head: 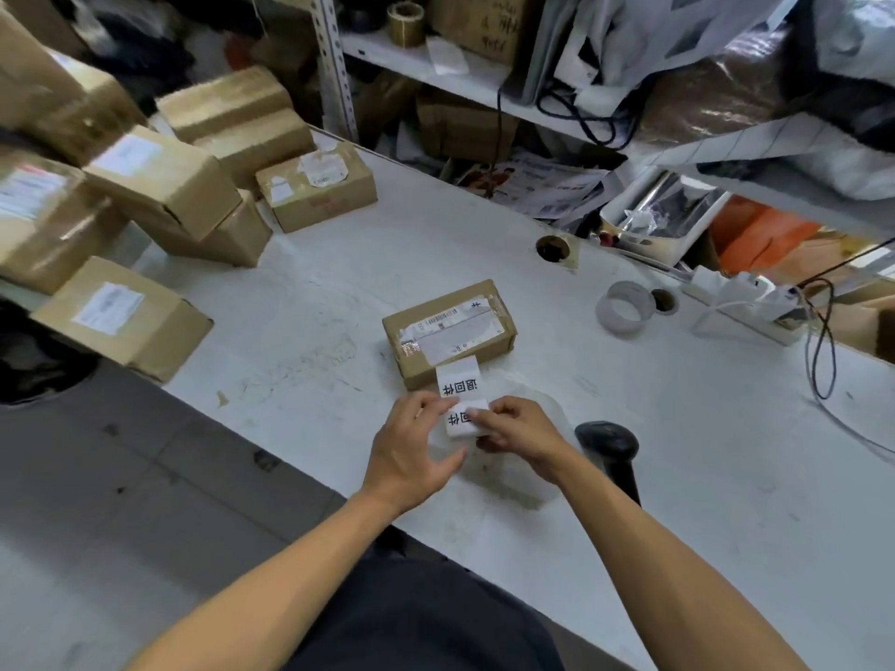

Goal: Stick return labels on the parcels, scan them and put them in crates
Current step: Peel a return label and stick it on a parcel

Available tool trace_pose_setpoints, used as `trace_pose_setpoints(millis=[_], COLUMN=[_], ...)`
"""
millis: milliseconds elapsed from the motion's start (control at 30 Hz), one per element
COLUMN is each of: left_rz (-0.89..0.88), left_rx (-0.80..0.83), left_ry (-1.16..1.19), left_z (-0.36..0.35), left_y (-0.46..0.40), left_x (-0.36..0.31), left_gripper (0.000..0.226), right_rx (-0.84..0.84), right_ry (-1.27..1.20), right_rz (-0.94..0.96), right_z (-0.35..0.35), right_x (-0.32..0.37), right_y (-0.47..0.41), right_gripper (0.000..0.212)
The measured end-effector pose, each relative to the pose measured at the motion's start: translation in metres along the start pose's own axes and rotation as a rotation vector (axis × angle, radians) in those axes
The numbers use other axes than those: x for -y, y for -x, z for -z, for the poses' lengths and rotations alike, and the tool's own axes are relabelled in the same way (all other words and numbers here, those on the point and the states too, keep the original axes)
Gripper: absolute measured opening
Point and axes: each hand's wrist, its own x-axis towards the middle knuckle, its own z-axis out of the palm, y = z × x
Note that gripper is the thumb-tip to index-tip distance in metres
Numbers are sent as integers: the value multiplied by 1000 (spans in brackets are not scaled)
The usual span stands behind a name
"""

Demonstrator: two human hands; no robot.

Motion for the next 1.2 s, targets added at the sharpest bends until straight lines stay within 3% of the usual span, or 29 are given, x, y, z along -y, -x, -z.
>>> trace_pose_setpoints(millis=[100, 300, 467, 600, 733, 833, 933, 1033, 1133, 1200], left_rz=[-31, 116, 154, 182, 174, 239, 416, 517, 536, 546], left_rx=[52, 126, 277, 432, 478, 397, 187, 106, 85, 77], left_ry=[46, 191, 193, 257, 216, 225, 337, 458, 557, 582], left_z=[-2, 2, 3, 14, 25, 30, 40, 51, 59, 59], left_y=[-4, -15, -21, -25, -32, -38, -46, -52, -57, -61], left_x=[2, 1, 6, 5, 9, 12, 21, 29, 31, 32], left_gripper=[49, 56, 35, 26, 20, 18, 12, 9, 16, 31], right_rx=[65, 93, 155, 217, 226, 192, 17, -119, -121, -191], right_ry=[-14, 33, 147, 173, 197, 260, 684, 1012, 1134, 1091], right_rz=[-16, 34, 138, 125, 113, 149, 235, 232, 279, 349], right_z=[0, 6, 8, 12, 9, 6, 6, -1, -11, -12], right_x=[-1, -10, -14, -12, -8, -8, -12, -11, -2, 6], right_y=[6, 8, 14, 18, 15, 10, 4, 8, 13, 15], right_gripper=[27, 33, 23, 21, 19, 19, 25, 31, 45, 48])
